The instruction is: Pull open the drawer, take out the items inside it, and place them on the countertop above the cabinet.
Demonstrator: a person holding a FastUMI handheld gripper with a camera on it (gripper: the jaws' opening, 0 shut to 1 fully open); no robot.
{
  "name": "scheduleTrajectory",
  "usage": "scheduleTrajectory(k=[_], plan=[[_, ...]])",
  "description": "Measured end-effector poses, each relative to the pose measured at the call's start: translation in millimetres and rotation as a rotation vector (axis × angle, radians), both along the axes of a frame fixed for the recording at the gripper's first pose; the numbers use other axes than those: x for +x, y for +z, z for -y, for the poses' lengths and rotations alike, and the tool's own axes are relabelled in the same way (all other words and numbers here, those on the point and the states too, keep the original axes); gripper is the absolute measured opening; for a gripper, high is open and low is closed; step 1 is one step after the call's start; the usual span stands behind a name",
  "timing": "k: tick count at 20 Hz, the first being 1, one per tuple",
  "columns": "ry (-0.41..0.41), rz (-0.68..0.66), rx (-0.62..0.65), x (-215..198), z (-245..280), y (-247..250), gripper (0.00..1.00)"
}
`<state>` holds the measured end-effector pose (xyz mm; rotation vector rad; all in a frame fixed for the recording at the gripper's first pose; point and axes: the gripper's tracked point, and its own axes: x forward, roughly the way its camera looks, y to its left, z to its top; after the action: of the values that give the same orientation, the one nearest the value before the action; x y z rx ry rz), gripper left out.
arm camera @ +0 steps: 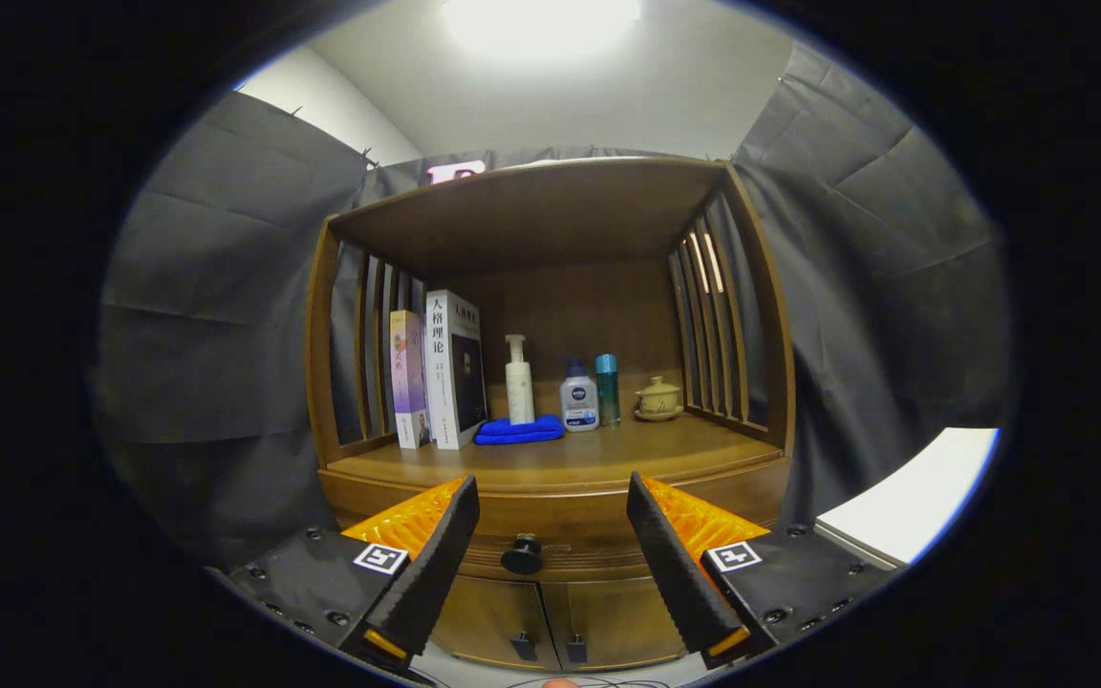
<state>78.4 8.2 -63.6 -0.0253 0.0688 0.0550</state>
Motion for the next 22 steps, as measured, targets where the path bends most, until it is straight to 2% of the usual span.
scheduleTrajectory(k=[7,16,19,22], plan=[[0.035,-0.061,-0.024,33.6,-22.7,-41.4,0.98],[0.014,-0.172,-0.034,59.1,-26.2,-108.9,0.98],[0.004,-0.205,-0.034,66.0,-23.9,-123.1,0.95],[-0.001,-0.219,-0.049,71.9,-23.1,-130.8,0.88]])
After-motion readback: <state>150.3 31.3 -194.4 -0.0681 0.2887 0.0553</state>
